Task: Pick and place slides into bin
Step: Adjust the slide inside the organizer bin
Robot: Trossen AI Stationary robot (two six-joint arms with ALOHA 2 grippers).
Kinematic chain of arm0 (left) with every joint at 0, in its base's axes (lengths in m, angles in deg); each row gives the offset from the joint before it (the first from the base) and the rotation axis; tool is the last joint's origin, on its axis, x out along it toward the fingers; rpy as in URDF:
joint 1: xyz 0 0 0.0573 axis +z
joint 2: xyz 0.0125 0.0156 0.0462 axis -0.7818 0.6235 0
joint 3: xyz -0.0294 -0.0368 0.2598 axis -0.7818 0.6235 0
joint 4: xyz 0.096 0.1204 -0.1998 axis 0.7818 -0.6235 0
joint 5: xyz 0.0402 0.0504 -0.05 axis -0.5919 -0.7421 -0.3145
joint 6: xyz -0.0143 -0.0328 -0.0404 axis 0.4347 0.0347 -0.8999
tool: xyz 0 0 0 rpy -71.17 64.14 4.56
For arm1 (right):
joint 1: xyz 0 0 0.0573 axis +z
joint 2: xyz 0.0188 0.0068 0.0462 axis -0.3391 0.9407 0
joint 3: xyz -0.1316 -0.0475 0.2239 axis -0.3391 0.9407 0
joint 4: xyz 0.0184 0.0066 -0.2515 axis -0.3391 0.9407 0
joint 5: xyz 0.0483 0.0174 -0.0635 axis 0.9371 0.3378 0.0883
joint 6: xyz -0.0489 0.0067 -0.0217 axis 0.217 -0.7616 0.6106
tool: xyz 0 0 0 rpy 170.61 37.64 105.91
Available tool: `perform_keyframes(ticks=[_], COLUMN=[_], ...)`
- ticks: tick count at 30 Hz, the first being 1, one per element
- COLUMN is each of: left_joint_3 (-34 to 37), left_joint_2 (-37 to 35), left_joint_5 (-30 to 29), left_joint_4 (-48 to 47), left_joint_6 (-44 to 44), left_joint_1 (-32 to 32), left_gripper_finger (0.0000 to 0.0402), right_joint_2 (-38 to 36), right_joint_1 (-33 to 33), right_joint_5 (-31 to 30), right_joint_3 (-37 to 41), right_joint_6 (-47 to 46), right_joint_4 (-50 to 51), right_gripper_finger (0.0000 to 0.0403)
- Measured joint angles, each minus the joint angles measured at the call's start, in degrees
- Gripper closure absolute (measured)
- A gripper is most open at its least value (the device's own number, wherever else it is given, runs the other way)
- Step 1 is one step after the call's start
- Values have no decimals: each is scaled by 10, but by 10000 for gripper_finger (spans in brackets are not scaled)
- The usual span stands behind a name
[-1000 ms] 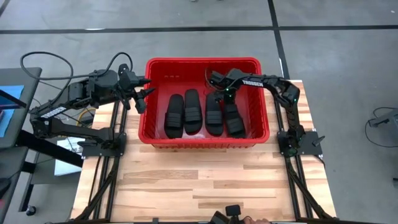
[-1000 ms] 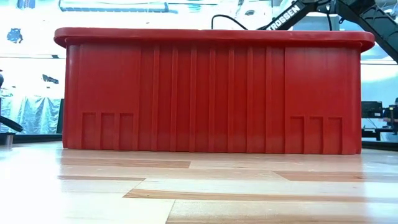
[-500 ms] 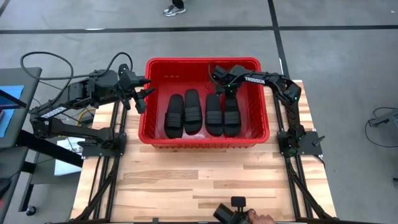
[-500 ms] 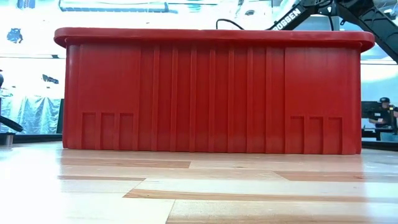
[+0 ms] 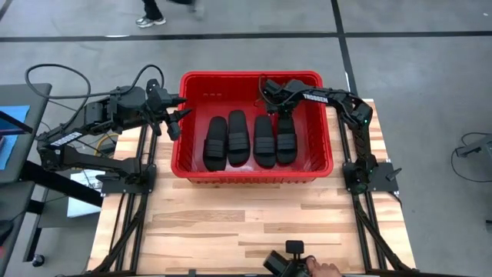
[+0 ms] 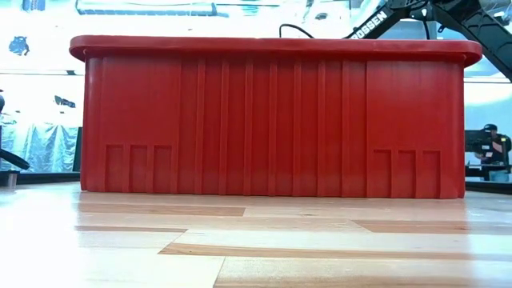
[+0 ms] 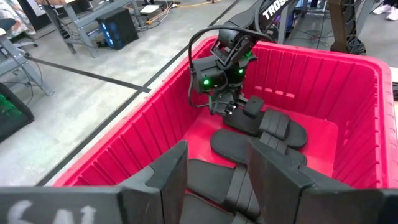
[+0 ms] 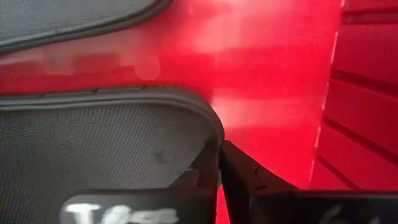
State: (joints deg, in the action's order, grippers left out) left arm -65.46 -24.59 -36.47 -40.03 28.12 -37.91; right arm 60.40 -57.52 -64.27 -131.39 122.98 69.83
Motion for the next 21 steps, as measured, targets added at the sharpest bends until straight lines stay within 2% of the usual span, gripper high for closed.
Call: perform_keyframes(ticks=[4,9,14,21], left_joint_3=[0,0,0,0], left_joint_2=[0,0,0,0], left_joint_5=[0,0,0,0], left_joint_4=[0,0,0,0], left_joint_6=[0,0,0,0], left_joint_1=[0,0,0,0], left_gripper_finger=[248,248,248,248], right_joint_2=[0,0,0,0], right_joint_1=[0,0,0,-3], right_joint_5=[2,28,30,33], right_joint_3=[0,0,0,-37], right_joint_6=[4,5,4,-27], right_joint_4=[-1,-1,0,34], right_gripper_finger=[388,350,318,303])
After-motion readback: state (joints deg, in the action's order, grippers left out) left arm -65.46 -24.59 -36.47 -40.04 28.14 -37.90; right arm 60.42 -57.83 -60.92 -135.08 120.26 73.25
